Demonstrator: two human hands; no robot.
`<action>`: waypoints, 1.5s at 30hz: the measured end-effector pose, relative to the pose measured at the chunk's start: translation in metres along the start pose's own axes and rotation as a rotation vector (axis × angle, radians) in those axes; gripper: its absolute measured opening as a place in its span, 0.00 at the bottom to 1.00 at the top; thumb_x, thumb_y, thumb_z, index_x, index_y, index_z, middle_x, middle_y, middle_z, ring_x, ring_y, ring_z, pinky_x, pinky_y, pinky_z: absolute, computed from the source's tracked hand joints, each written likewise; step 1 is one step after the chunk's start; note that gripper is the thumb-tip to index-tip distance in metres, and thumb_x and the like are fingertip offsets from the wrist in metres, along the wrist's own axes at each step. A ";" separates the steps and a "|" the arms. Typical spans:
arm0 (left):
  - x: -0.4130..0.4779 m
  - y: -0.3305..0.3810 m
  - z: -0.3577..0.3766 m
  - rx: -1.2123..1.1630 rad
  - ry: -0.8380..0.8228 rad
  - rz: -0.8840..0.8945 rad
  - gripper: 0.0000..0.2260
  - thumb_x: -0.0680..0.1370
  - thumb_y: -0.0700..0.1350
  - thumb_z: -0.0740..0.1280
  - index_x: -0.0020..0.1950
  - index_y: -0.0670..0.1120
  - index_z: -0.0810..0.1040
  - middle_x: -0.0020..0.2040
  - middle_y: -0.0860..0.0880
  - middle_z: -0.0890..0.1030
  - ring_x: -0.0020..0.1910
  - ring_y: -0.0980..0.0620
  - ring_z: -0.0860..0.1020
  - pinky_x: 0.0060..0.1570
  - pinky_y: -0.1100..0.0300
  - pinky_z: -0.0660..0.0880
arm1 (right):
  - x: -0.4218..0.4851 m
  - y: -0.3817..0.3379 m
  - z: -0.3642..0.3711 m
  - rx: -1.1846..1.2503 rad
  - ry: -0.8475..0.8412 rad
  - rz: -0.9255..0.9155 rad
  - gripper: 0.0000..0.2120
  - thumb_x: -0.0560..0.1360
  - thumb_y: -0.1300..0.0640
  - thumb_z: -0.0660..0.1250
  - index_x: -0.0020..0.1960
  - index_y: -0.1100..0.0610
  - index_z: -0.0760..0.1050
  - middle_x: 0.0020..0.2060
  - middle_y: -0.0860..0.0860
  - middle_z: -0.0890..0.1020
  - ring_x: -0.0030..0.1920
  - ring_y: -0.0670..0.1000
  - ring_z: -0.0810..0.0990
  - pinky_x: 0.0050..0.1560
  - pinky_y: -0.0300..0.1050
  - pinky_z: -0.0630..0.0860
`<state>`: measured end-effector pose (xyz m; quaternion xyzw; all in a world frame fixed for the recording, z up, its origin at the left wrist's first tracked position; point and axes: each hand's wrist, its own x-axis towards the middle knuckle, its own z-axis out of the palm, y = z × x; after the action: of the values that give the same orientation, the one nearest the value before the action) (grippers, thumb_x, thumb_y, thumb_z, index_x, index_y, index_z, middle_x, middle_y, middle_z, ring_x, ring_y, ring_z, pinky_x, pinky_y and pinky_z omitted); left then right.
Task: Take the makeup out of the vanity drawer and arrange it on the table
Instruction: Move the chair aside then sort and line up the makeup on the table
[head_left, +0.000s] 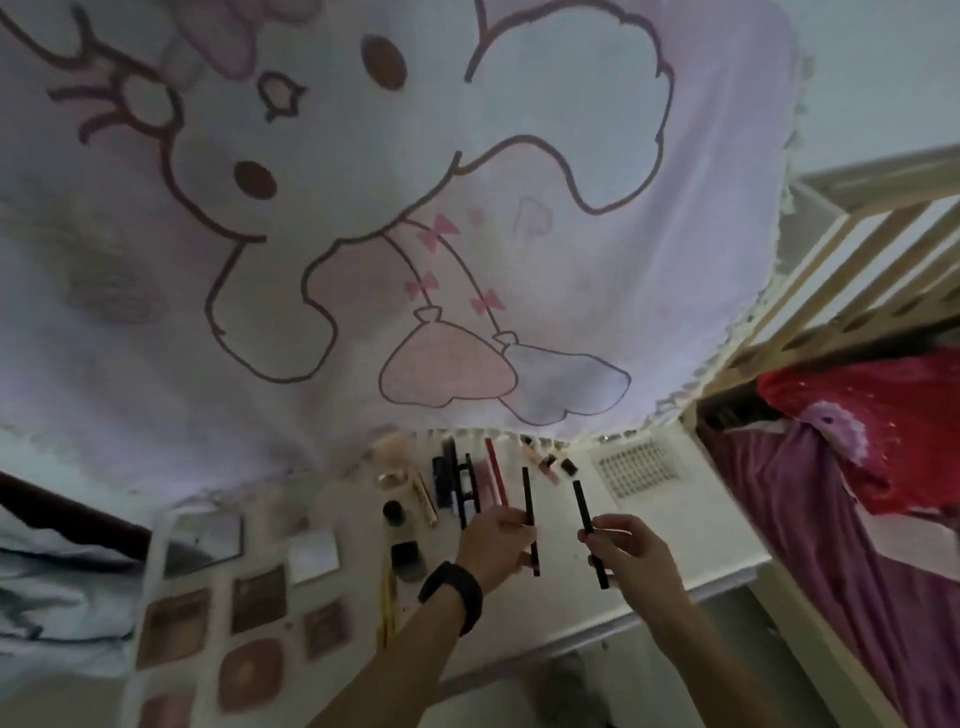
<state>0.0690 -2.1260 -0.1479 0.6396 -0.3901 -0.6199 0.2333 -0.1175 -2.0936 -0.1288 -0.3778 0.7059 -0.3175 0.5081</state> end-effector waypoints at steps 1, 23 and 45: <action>0.012 0.003 0.005 -0.009 0.046 -0.039 0.06 0.79 0.41 0.68 0.56 0.46 0.77 0.50 0.47 0.83 0.32 0.56 0.82 0.31 0.64 0.75 | 0.021 -0.002 -0.005 -0.053 -0.040 0.000 0.08 0.76 0.55 0.74 0.54 0.52 0.79 0.45 0.50 0.86 0.45 0.52 0.85 0.51 0.52 0.82; 0.151 -0.027 0.027 0.466 0.463 -0.098 0.30 0.78 0.52 0.67 0.76 0.55 0.57 0.52 0.49 0.82 0.42 0.48 0.81 0.31 0.60 0.72 | 0.205 0.021 0.062 -0.381 -0.340 -0.131 0.09 0.77 0.55 0.72 0.56 0.49 0.78 0.44 0.38 0.80 0.41 0.33 0.78 0.40 0.21 0.69; 0.168 -0.112 0.024 1.056 0.779 0.799 0.18 0.79 0.48 0.68 0.66 0.43 0.79 0.68 0.46 0.77 0.70 0.45 0.74 0.69 0.39 0.68 | 0.225 0.119 0.068 -0.968 0.086 -1.133 0.20 0.80 0.47 0.63 0.70 0.47 0.76 0.74 0.52 0.71 0.72 0.58 0.69 0.68 0.57 0.67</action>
<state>0.0568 -2.1877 -0.3412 0.6488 -0.7256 0.0500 0.2237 -0.1226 -2.2297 -0.3544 -0.8525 0.4832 -0.1990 0.0152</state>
